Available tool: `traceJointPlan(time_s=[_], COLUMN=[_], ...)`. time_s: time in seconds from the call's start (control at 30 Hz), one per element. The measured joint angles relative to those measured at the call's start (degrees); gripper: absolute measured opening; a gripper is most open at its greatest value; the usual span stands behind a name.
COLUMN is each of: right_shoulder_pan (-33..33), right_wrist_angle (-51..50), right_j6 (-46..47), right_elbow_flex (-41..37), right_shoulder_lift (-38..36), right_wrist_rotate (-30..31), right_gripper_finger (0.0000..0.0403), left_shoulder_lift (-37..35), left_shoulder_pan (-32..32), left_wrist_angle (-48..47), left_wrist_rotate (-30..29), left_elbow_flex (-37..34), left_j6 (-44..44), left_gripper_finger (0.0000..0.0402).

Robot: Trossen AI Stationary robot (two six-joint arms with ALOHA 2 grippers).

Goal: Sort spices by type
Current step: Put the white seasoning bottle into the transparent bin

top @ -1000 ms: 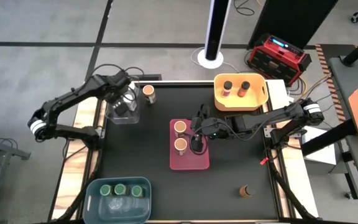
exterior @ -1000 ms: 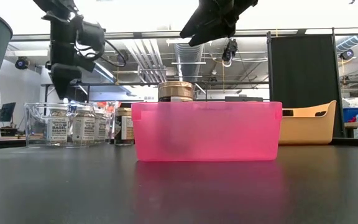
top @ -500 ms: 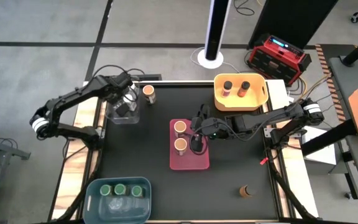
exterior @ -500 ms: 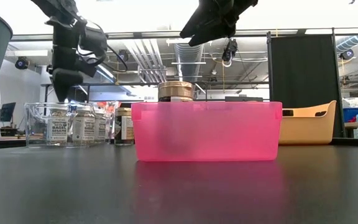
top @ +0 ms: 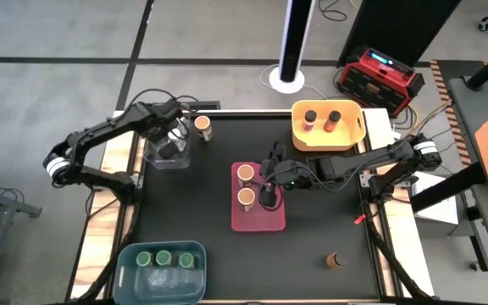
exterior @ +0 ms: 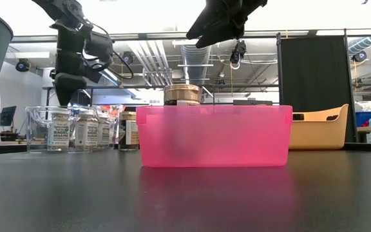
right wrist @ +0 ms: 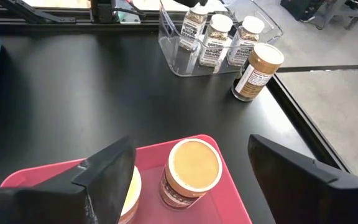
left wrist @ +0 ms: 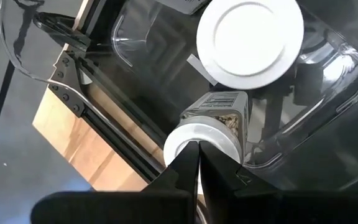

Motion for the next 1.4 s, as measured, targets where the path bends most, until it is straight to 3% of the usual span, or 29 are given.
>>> traceJointPlan(time_s=[0.3,0.67,1.1,1.4], right_shoulder_pan=[0.0,0.0,0.0,0.0], right_wrist_angle=[0.0,-0.2,-0.2,-0.2], right_j6=[-0.1,0.0,0.0,0.0], right_elbow_flex=[0.0,0.0,0.0,0.0], right_shoulder_lift=[0.0,0.0,0.0,0.0], right_wrist_rotate=[0.0,0.0,0.0,0.0], right_gripper_finger=[0.0292,0.0309,0.0292,0.0308], left_shoulder_lift=[-0.7,-0.8,-1.6,-4.2], left_shoulder_pan=[0.0,-0.1,-0.2,-0.3], left_wrist_angle=[-1.3,-1.2,-1.8,-1.9], left_wrist_rotate=[0.5,0.6,4.2,5.4], left_elbow_flex=[0.0,0.0,0.1,0.1], left_j6=[3.3,7.9,9.1,12.7], left_gripper_finger=[0.0000,0.0000,0.0000,0.0000])
